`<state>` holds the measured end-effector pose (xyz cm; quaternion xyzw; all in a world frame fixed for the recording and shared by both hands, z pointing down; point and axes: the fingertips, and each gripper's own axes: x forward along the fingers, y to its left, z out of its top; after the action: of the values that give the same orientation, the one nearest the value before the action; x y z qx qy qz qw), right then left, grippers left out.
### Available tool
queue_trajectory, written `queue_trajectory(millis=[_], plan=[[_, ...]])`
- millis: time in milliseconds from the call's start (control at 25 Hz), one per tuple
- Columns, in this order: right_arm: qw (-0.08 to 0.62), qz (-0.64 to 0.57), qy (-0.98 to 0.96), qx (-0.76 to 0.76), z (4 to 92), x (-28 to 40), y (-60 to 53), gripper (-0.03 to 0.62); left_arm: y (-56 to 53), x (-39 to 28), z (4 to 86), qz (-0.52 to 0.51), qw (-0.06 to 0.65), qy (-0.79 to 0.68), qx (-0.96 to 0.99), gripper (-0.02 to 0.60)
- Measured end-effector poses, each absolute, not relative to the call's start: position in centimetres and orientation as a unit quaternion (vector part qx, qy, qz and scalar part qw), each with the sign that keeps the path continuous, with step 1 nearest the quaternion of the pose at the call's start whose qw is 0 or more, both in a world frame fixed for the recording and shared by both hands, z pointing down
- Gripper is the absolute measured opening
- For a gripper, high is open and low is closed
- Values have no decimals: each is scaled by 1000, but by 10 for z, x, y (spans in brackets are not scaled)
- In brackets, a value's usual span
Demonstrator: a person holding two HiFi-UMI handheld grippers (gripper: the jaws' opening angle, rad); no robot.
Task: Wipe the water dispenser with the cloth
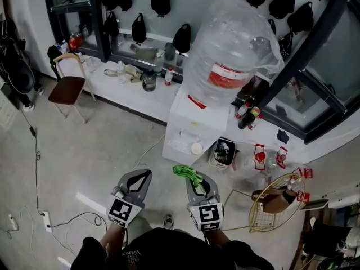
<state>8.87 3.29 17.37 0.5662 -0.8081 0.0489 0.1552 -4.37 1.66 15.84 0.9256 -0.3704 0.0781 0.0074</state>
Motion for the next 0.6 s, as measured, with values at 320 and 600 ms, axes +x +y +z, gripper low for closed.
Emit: queue_trajectory(millis=[320,600], plan=[[131,34,-815,563,150,98,42,84,37,-37,139,80,0,-392,916,2],[124,38,-825,551,150,95,56,83,55,-37,135,81,-11,-404,911,2]])
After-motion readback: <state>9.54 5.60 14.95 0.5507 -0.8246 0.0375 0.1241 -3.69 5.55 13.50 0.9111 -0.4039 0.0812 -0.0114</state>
